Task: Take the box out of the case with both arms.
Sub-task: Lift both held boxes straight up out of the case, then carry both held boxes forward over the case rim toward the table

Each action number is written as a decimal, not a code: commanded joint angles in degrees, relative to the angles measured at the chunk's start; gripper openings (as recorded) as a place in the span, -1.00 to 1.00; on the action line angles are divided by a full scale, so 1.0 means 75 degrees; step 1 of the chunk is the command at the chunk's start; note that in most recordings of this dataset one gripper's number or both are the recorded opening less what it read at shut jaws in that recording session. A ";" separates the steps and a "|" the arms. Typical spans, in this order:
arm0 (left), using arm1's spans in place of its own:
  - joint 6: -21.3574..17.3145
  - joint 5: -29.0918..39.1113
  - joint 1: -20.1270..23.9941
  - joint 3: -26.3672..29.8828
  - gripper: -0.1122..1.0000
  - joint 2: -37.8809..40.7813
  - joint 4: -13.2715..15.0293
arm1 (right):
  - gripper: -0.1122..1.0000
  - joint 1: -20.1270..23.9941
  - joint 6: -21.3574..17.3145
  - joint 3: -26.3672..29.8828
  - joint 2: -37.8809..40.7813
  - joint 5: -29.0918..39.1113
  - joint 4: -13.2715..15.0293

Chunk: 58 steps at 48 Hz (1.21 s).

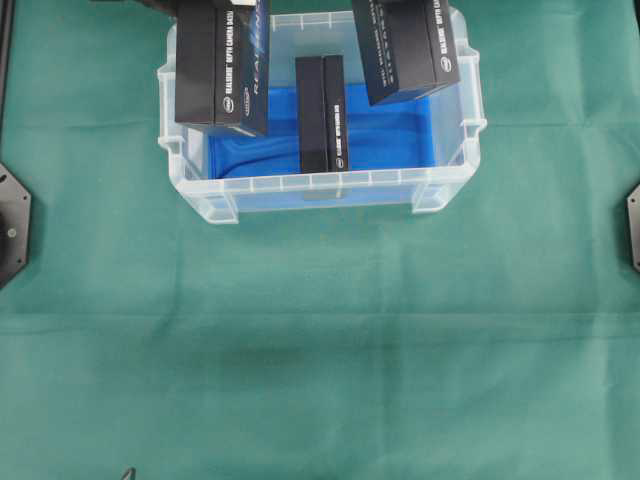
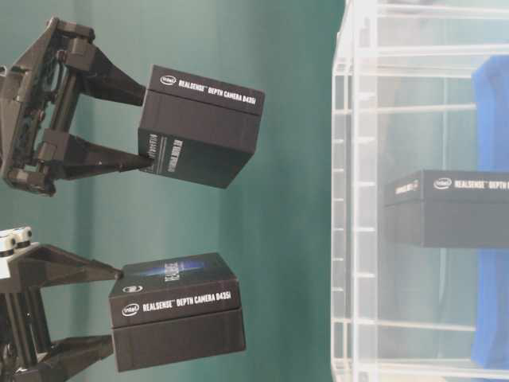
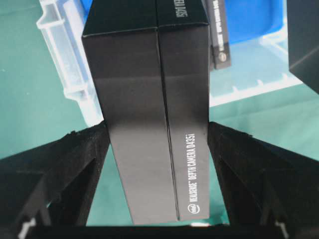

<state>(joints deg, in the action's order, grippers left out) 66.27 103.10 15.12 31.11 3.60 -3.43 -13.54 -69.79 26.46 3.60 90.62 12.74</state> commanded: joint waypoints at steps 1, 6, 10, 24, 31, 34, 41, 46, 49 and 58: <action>0.0000 -0.0012 -0.0035 0.0105 0.36 -0.0176 -0.0035 | 0.37 0.0023 -0.0012 0.0223 -0.0258 -0.0012 0.0035; 0.0000 -0.0012 -0.0023 0.0094 0.36 -0.0187 -0.0035 | 0.37 0.0035 -0.0023 0.0223 -0.0258 -0.0012 0.0035; 0.0000 -0.0012 -0.0023 0.0094 0.36 -0.0187 -0.0047 | 0.37 0.0035 -0.0012 0.0223 -0.0246 -0.0012 0.0035; -0.0012 -0.0012 -0.0023 0.0094 0.36 -0.0187 -0.0047 | 0.37 0.0035 -0.0023 0.0223 -0.0246 -0.0012 0.0035; -0.0012 -0.0012 -0.0023 0.0094 0.36 -0.0187 -0.0047 | 0.37 0.0047 -0.0023 0.0223 -0.0246 -0.0012 0.0035; -0.0023 -0.0012 -0.0023 0.0094 0.36 -0.0187 -0.0047 | 0.37 0.0047 -0.0023 0.0223 -0.0246 -0.0023 0.0035; -0.0023 -0.0012 -0.0023 0.0094 0.36 -0.0187 -0.0047 | 0.37 0.0059 -0.0023 0.0223 -0.0246 -0.0012 0.0035; -0.0023 -0.0012 -0.0023 0.0094 0.36 -0.0187 -0.0047 | 0.37 0.0059 -0.0035 0.0223 -0.0246 -0.0012 0.0035; -0.0035 -0.0012 -0.0023 0.0094 0.36 -0.0187 -0.0047 | 0.37 0.0059 -0.0047 0.0223 -0.0246 -0.0012 0.0035; -0.0047 -0.0023 -0.0035 0.0094 0.36 -0.0187 -0.0012 | 0.37 0.0117 -0.0117 0.0223 -0.0246 0.0117 0.0012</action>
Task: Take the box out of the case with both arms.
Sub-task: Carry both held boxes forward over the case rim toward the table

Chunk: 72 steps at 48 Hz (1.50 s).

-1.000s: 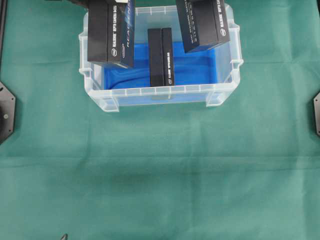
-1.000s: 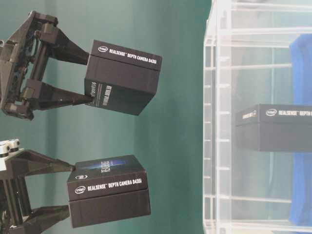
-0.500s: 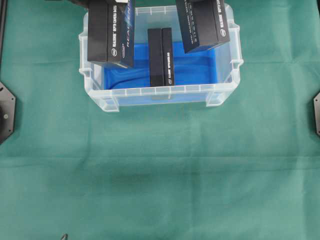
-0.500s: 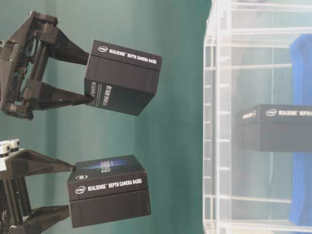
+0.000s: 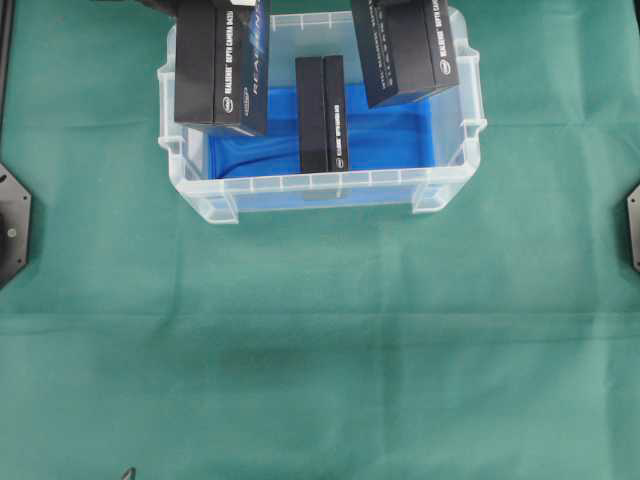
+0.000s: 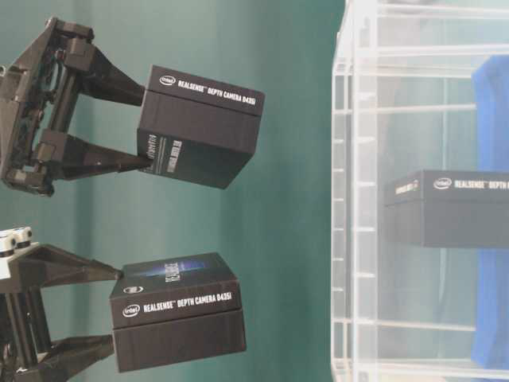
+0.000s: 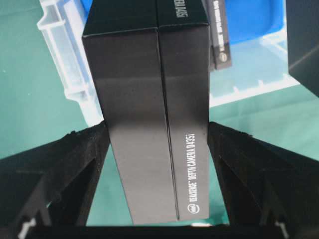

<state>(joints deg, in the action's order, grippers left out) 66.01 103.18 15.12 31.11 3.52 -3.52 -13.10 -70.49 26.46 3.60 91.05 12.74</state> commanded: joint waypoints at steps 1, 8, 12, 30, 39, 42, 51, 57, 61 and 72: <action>-0.0012 -0.0035 -0.0047 0.0094 0.36 -0.0176 0.0000 | 0.37 0.0059 -0.0035 0.0223 -0.0246 0.0082 0.0012; 0.0070 -0.0012 -0.0246 0.0094 0.36 -0.0176 0.0000 | 0.37 0.0199 -0.0187 0.0223 -0.0246 0.0328 0.0012; 0.0152 0.0023 -0.0410 0.0094 0.36 -0.0176 0.0000 | 0.37 0.0352 -0.0305 0.0223 -0.0246 0.0398 0.0000; 0.1676 0.0012 -0.1734 -0.0012 0.36 -0.0152 0.0000 | 0.37 0.1535 -0.1043 0.0223 -0.0246 0.0844 0.0000; 0.2777 0.0012 -0.2637 -0.0082 0.36 -0.0141 -0.0012 | 0.37 0.2520 -0.1852 0.0223 -0.0234 0.0902 0.0035; 0.3129 0.0012 -0.2941 -0.0094 0.36 -0.0129 -0.0035 | 0.37 0.2836 -0.2145 0.0223 -0.0211 0.0949 0.0035; 0.4090 -0.0035 -0.3773 -0.0105 0.36 -0.0070 -0.0035 | 0.37 0.3586 -0.2871 0.0223 -0.0187 0.1113 0.0164; 0.4477 -0.0035 -0.4113 -0.0105 0.36 -0.0047 -0.0035 | 0.37 0.3949 -0.3281 0.0223 -0.0164 0.1102 0.0211; 0.4605 -0.0047 -0.4254 -0.0094 0.36 -0.0023 -0.0035 | 0.37 0.4125 -0.3551 0.0223 -0.0141 0.1090 0.0246; 0.4641 -0.0047 -0.4395 -0.0117 0.36 0.0000 -0.0035 | 0.37 0.4301 -0.3867 0.0234 -0.0082 0.1066 0.0328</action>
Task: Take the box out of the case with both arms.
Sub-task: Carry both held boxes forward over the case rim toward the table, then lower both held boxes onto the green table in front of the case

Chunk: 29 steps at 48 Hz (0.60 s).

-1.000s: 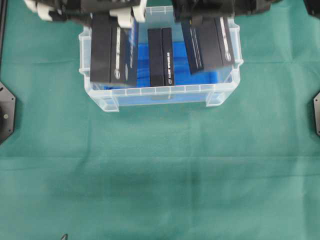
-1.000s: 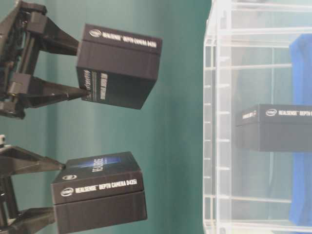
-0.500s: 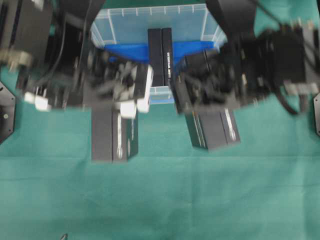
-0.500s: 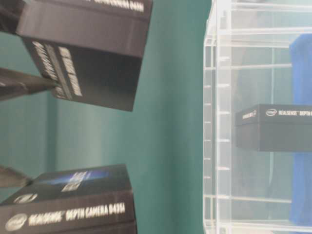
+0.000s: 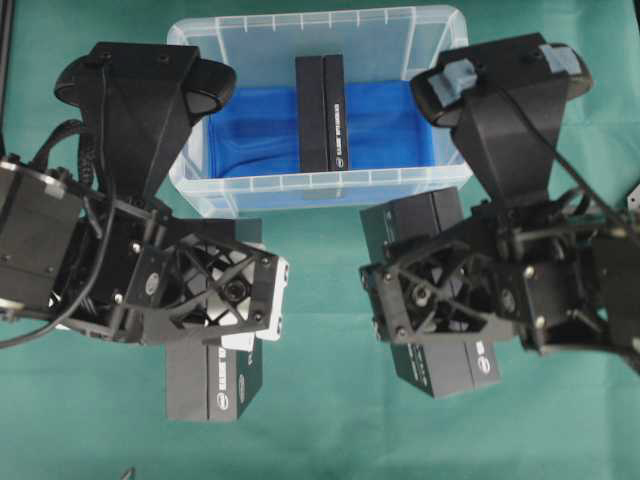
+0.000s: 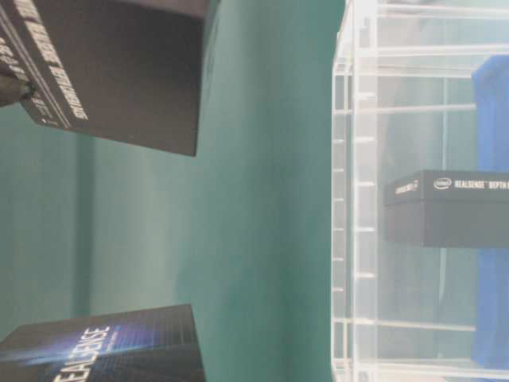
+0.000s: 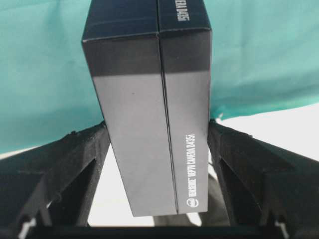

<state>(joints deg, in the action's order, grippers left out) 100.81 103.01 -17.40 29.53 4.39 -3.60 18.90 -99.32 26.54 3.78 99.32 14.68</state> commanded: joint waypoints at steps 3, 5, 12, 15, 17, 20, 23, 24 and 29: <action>0.0000 -0.0012 -0.0082 0.0070 0.36 -0.0129 -0.0023 | 0.37 0.0035 -0.0105 0.0223 -0.0105 -0.0023 0.0070; 0.0000 -0.0023 -0.0094 0.0059 0.36 -0.0117 -0.0023 | 0.37 0.0035 -0.0152 0.0223 -0.0105 -0.0023 0.0070; -0.0023 -0.0023 -0.0094 0.0059 0.36 -0.0129 -0.0023 | 0.37 0.0094 -0.0234 0.0223 -0.0094 -0.0012 0.0070; -0.0023 -0.0023 -0.0094 0.0059 0.36 -0.0129 -0.0023 | 0.37 0.0105 -0.0234 0.0223 -0.0094 -0.0012 0.0070; -0.0023 -0.0012 -0.0094 0.0059 0.36 -0.0117 -0.0023 | 0.37 0.0105 -0.0234 0.0223 -0.0094 -0.0012 0.0070; -0.0023 -0.0023 -0.0094 0.0070 0.36 -0.0129 -0.0023 | 0.37 0.0105 -0.0234 0.0223 -0.0094 -0.0012 0.0070; -0.0012 -0.0023 -0.0094 0.0070 0.36 -0.0129 -0.0023 | 0.37 0.0105 -0.0234 0.0223 -0.0094 -0.0012 0.0070; -0.0012 -0.0023 -0.0094 0.0070 0.36 -0.0129 -0.0023 | 0.37 0.0105 -0.0234 0.0223 -0.0094 -0.0012 0.0070; 0.0012 -0.0023 -0.0094 0.0070 0.36 -0.0117 -0.0023 | 0.37 0.0105 -0.0223 0.0223 -0.0094 0.0000 0.0070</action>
